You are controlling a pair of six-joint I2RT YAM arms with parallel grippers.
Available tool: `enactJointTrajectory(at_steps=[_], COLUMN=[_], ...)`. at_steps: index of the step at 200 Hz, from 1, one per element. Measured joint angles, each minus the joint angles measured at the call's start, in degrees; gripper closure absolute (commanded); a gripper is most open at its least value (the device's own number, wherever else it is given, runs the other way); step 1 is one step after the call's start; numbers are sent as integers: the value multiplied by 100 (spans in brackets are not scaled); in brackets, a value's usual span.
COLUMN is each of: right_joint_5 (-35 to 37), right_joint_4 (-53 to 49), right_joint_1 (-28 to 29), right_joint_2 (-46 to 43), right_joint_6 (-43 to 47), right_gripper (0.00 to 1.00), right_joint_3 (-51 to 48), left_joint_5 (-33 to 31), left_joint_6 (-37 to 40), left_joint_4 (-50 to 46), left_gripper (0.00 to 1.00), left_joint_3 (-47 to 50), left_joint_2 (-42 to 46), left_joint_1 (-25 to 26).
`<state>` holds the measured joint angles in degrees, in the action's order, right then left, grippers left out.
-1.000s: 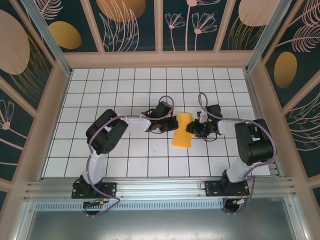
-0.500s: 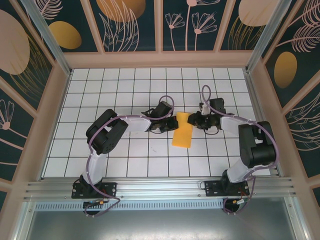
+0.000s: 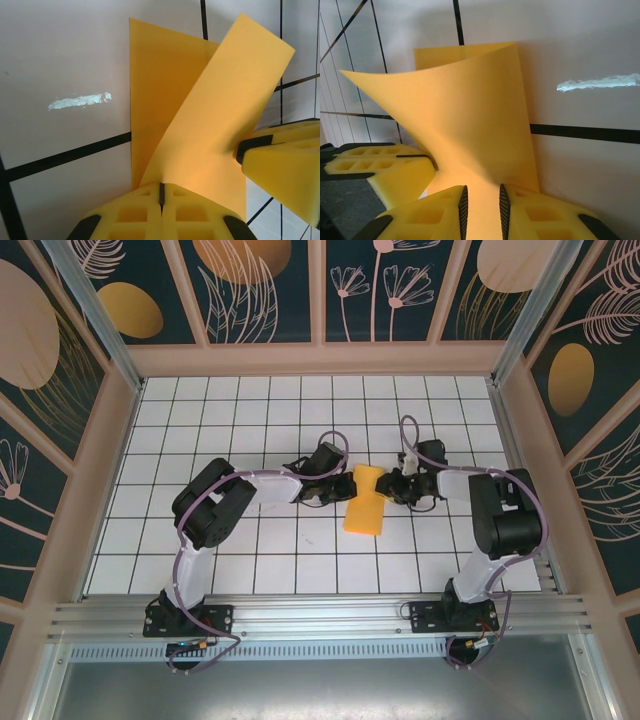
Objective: Fold a paper plane with a square sheet of paper (pick it up from the middle)
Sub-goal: Fold the square sheet of paper in half at the center of the table.
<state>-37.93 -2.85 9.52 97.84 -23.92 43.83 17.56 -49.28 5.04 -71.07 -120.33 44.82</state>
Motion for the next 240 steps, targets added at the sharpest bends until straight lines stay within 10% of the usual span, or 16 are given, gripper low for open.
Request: enactJointTrajectory(at_steps=[240], right_joint_5=[107], right_joint_4=[-341], right_joint_1=[-120], right_joint_2=[446], right_joint_6=[155], right_gripper=[72], right_joint_3=[1270], left_joint_5=[0], left_joint_6=[42], left_joint_4=[-140], left_gripper=[100], left_joint_3=[-98], left_joint_2=[-24], left_joint_1=[0])
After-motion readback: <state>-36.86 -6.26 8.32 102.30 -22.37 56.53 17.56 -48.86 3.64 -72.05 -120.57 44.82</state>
